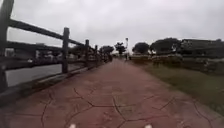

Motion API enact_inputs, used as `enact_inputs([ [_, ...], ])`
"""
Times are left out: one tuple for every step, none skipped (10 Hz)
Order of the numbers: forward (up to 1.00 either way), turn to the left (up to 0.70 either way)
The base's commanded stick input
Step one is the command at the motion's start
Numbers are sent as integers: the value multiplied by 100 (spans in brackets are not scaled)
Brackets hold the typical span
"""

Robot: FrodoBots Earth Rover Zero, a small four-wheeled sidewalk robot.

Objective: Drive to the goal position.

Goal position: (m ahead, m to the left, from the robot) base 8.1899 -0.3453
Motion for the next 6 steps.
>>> enact_inputs([
  [100, 0],
  [100, 0],
  [100, 0],
  [100, 0],
  [100, 0],
  [100, 0],
])
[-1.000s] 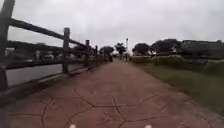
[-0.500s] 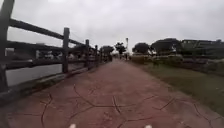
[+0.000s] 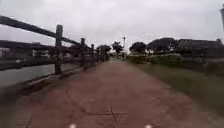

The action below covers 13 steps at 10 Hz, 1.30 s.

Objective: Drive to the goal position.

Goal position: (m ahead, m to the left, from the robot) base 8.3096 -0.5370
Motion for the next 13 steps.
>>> enact_inputs([
  [100, 0],
  [100, 0],
  [100, 0],
  [37, 0],
  [0, 0],
  [0, 0],
  [0, 0],
  [0, 0],
  [0, 0],
  [0, 0],
  [0, 0],
  [0, 0],
  [34, 0],
])
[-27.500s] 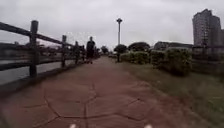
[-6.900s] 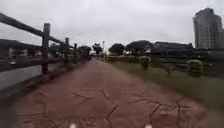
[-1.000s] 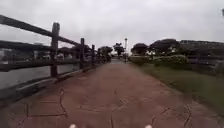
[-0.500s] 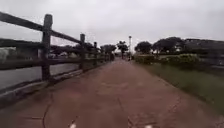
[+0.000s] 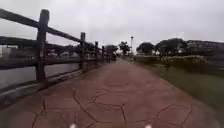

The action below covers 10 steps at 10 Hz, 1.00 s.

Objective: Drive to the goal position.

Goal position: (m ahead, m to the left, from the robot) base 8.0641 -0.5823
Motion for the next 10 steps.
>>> enact_inputs([
  [100, 0],
  [100, 0],
  [100, 0],
  [100, 0],
  [100, 0],
  [100, 0],
  [100, 0],
  [100, 0],
  [100, 0],
  [100, 0],
])
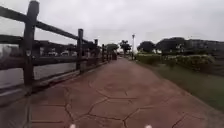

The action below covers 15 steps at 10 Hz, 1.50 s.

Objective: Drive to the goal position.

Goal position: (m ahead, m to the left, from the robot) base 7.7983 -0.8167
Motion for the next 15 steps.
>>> enact_inputs([
  [100, 0],
  [100, 0],
  [100, 0],
  [100, 0],
  [100, 0],
  [100, 0],
  [100, 0],
  [100, 0],
  [100, 0],
  [100, 0],
  [100, 0],
  [100, 0],
  [100, 0],
  [100, -22],
  [100, -40],
])
